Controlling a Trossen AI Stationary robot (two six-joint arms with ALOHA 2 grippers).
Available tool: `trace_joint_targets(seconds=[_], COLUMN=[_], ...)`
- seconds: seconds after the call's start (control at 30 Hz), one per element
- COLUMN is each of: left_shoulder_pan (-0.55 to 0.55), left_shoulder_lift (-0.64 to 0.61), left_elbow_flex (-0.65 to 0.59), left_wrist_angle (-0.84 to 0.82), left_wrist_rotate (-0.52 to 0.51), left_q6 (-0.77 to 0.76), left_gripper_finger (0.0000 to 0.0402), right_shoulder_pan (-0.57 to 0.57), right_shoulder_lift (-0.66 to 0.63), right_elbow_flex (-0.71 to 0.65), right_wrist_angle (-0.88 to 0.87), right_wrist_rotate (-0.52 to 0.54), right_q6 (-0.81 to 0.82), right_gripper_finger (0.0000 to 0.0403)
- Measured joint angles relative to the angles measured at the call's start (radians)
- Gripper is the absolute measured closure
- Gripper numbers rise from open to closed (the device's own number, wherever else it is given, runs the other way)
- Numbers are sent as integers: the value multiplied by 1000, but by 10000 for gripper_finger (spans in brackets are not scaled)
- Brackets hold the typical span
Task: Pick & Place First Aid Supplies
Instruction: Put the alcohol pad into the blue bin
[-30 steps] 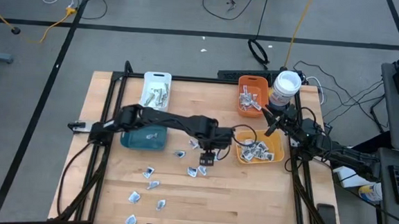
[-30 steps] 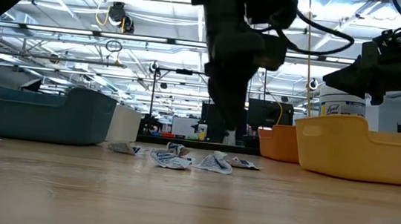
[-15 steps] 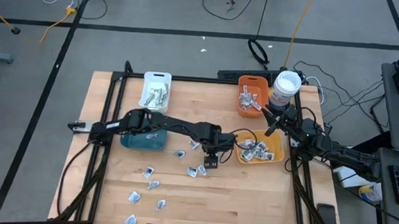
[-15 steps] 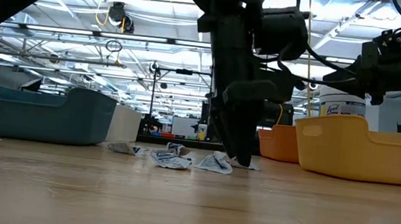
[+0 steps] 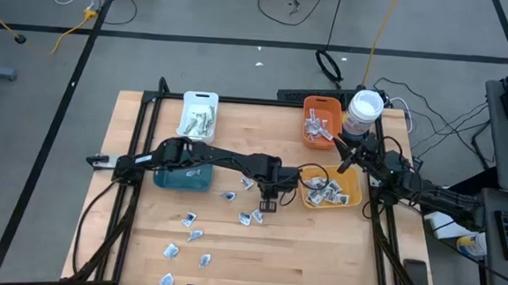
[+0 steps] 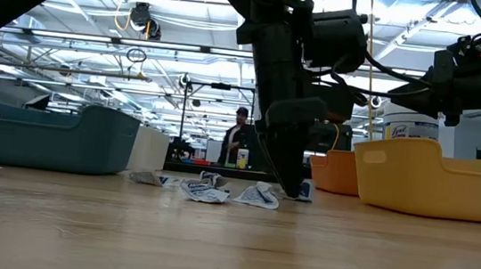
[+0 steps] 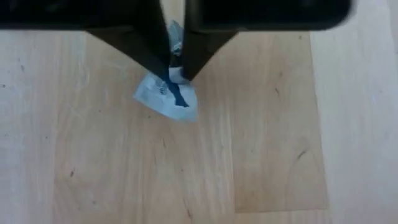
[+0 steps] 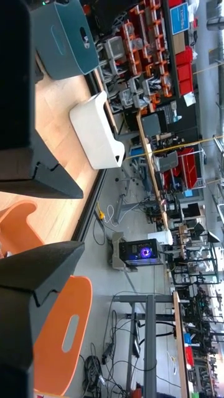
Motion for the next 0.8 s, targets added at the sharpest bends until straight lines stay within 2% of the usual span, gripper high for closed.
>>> trace_joint_targets(seconds=[0.07,0.27,0.4,0.8], left_shoulder_pan=[0,14,31,75], left_shoulder_lift=[0,-31,-94,-220], left_elbow_flex=[0,-6,-5,-4], left_wrist_angle=[-1,-32,-82,-301], left_wrist_rotate=[10,44,51,42], left_q6=[1,4,6,52], left_gripper_finger=[391,396,397,399], right_shoulder_pan=[0,0,0,0], right_shoulder_lift=[0,0,0,0], right_elbow_flex=[0,0,0,0], right_wrist_angle=[0,0,0,0], right_wrist_rotate=[0,0,0,0], right_q6=[0,0,0,0], right_gripper_finger=[287,287,286,287])
